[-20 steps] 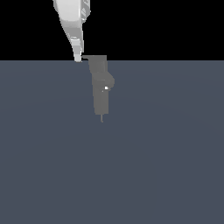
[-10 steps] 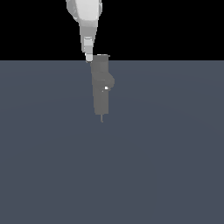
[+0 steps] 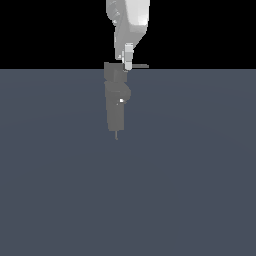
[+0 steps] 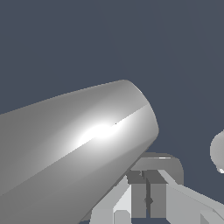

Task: Turn on the faucet by rotating a designated handle.

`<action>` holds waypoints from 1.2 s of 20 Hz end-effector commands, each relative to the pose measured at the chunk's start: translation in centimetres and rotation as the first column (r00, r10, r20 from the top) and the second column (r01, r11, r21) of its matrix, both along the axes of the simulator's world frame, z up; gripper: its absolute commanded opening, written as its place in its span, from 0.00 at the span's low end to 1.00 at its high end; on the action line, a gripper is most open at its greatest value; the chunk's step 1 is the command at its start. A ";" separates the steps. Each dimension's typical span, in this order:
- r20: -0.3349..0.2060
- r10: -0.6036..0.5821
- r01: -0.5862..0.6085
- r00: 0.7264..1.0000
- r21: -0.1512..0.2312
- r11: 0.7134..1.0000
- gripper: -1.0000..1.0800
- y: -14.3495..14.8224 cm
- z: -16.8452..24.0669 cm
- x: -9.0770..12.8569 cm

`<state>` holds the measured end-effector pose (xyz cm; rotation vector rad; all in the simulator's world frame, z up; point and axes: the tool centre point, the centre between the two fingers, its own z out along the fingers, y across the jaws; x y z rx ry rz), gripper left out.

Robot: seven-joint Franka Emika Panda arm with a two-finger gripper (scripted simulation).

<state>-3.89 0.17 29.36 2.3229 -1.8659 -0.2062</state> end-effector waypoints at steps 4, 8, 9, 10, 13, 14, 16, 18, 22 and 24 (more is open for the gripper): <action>0.001 -0.001 0.001 1.000 -0.002 1.000 0.00 -0.9 -0.1 1.1; 0.003 -0.005 0.005 1.000 -0.002 1.000 0.00 -1.9 -0.3 2.2; 0.003 -0.006 0.006 1.000 -0.003 1.000 0.00 -2.1 -0.3 2.4; 0.003 -0.007 0.007 1.000 -0.003 1.000 0.00 -2.4 -0.3 2.7; 0.004 -0.010 0.010 1.000 -0.003 1.000 0.00 -3.1 -0.4 3.5; 0.005 -0.011 0.011 1.000 -0.003 1.000 0.00 -3.4 -0.5 3.7; 0.005 -0.013 0.013 1.000 -0.003 1.000 0.00 -3.9 -0.5 4.2; 0.006 -0.015 0.015 1.000 -0.004 1.000 0.00 -4.3 -0.6 4.7; 0.007 -0.019 0.019 1.000 -0.004 1.000 0.00 -5.3 -0.7 5.7; 0.008 -0.021 0.021 1.000 -0.004 1.000 0.00 -5.7 -0.8 6.2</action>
